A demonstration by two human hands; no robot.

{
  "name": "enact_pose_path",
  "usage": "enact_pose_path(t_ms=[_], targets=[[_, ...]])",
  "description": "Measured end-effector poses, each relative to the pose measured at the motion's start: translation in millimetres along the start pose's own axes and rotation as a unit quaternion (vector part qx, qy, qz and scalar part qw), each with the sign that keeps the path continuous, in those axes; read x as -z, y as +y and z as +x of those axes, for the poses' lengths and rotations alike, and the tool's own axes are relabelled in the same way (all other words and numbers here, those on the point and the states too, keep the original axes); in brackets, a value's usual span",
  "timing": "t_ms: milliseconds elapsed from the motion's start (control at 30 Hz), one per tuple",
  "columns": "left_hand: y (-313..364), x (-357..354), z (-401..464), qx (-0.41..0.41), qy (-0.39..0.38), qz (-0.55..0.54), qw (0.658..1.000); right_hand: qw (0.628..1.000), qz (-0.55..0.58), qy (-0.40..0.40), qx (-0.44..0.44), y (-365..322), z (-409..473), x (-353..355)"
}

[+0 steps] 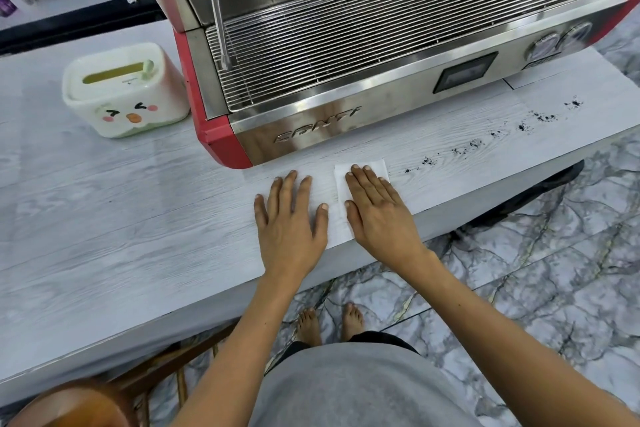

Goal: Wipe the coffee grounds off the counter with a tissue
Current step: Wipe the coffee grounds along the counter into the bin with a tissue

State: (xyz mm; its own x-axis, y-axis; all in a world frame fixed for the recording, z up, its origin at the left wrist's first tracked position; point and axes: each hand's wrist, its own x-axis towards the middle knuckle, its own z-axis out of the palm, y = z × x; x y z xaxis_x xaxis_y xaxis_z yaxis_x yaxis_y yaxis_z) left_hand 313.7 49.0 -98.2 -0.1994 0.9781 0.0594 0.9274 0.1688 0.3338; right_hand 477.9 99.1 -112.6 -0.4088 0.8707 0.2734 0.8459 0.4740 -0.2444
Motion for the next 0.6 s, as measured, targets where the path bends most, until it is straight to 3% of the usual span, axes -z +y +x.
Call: enact_pose_path(t_ms=[600], targets=[[-0.5,-1.7,-0.6,-0.003,-0.002,0.020,1.000,1.000,-0.001,-0.013,-0.021,1.7,0.5,1.9]])
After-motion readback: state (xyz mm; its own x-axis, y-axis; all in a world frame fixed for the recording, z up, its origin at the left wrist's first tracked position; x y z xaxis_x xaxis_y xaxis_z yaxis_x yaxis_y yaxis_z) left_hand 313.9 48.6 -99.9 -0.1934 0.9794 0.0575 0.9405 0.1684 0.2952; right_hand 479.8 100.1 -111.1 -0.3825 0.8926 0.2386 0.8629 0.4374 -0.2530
